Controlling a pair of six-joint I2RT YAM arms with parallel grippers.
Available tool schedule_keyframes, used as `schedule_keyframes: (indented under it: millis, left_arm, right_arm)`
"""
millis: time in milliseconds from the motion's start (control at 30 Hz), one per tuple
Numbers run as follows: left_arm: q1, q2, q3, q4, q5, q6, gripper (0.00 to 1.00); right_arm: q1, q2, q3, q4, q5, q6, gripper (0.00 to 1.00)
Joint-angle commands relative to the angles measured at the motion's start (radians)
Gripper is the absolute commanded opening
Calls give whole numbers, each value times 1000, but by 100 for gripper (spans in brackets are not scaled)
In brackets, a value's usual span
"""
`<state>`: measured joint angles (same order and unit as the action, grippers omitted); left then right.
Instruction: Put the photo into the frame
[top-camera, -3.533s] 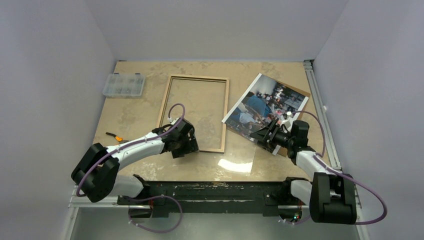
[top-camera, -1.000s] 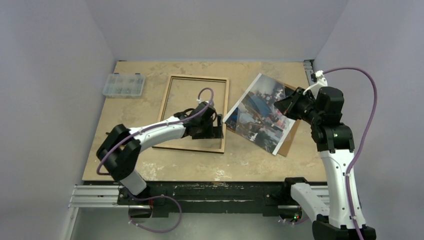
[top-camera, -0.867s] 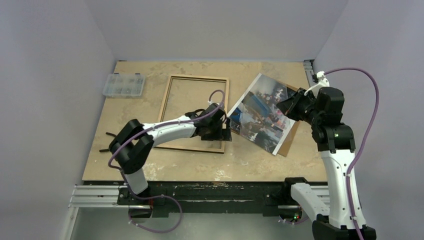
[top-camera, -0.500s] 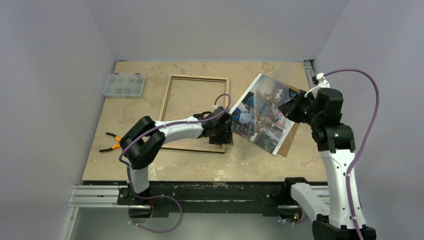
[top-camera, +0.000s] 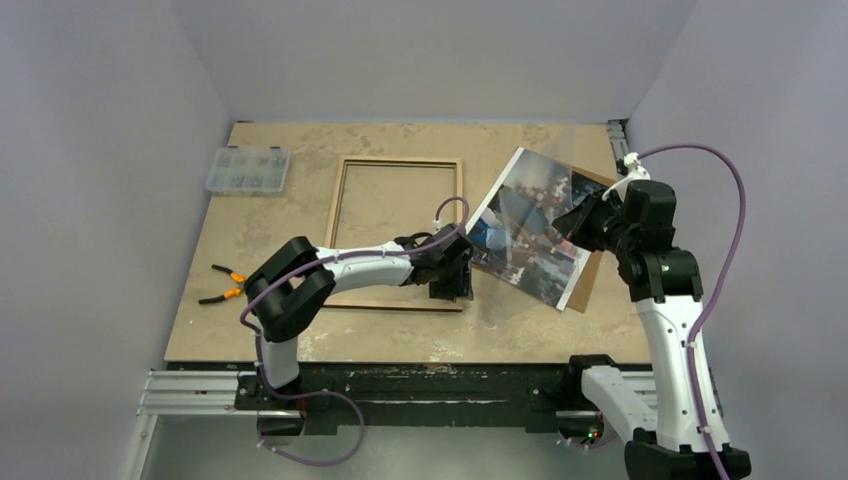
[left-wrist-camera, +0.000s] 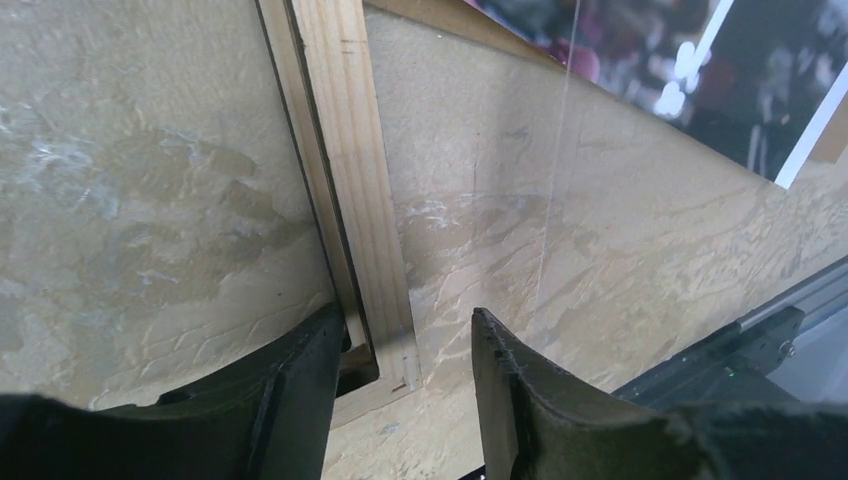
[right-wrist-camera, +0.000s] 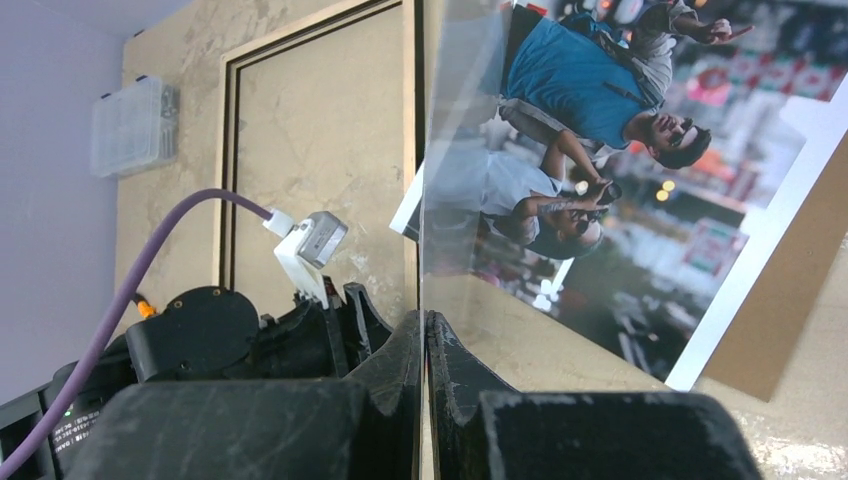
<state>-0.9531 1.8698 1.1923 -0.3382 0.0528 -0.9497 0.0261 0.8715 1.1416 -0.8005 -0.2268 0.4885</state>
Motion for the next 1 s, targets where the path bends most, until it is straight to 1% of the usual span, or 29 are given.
schedule_keyframes:
  millis: [0, 133, 267, 400, 500, 600, 767, 967]
  left_arm:
    - [-19, -63, -19, 76, 9, -28, 51]
    - [-19, -157, -66, 105, -22, -25, 63]
    - [-19, -291, -147, 144, -49, -17, 74]
    - [-19, -431, -218, 148, -123, -1, 84]
    - [-18, -541, -260, 131, -177, 12, 89]
    - [-14, -612, -297, 99, -228, 15, 92]
    - [1, -682, -360, 54, -291, 9, 93]
    - [22, -763, -457, 81, -343, -18, 93]
  right_arm:
    - [1, 6, 3, 61, -42, -7, 0]
    - [1, 17, 2, 66, -67, -8, 0]
    - [2, 19, -8, 72, -71, -10, 0]
    - [1, 23, -14, 78, -79, -3, 0]
    - [1, 23, -13, 80, -95, 1, 0]
    - [1, 21, -13, 77, -104, 4, 0]
    - [1, 21, -29, 83, -134, 13, 0]
    - [1, 15, -41, 90, -159, 21, 0]
